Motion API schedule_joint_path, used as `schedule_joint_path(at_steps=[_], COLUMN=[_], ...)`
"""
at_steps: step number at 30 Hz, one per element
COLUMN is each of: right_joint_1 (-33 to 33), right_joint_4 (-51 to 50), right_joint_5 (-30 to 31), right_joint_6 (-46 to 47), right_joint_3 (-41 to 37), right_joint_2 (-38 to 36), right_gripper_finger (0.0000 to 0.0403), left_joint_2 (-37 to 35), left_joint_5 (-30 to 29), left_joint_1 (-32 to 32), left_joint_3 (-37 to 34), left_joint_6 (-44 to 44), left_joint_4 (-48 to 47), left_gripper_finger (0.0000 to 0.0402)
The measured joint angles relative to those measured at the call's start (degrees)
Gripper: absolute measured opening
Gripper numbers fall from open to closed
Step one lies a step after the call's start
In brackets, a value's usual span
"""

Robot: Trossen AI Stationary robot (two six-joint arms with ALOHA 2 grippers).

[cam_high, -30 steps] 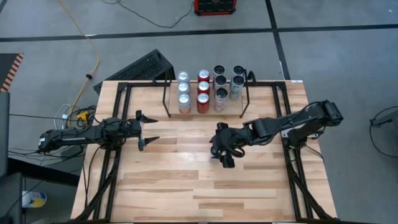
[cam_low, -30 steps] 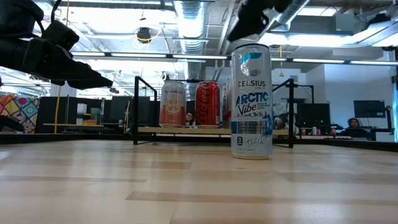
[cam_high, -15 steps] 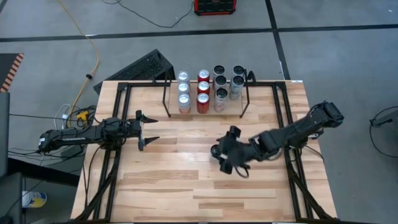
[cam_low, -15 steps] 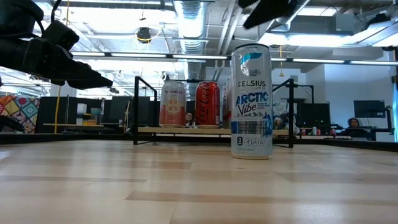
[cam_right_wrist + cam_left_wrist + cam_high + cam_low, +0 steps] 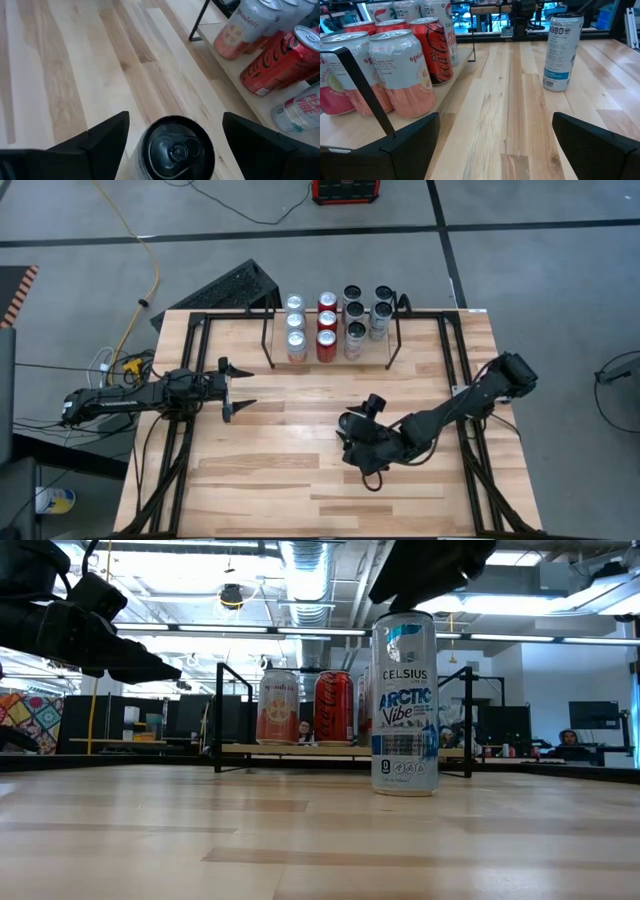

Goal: Place canned beverage on shelf
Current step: Put the white blue soda can on the shelf aligned with the other white blue soda cans

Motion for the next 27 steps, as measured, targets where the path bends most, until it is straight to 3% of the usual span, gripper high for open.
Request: schedule_joint_path(at_steps=[13,27], right_joint_1=[-1.1,-2.3], right_joint_4=[-5.9,0.9], right_joint_5=[-0.3,-3.2], right_joint_6=[9.9,10.0], right_joint_3=[0.0,-5.9], right_joint_2=[0.5,0.4], right_gripper_finger=[0.0345,0.0345], left_joint_2=[0.0,0.0], left_joint_5=[0.0,0.0], left_joint_1=[0.0,0.0], left_joint_3=[0.0,0.0], left_joint_6=[0.0,0.0], left_joint_4=[0.1,0.0], left_gripper_finger=[0.0373,0.0373])
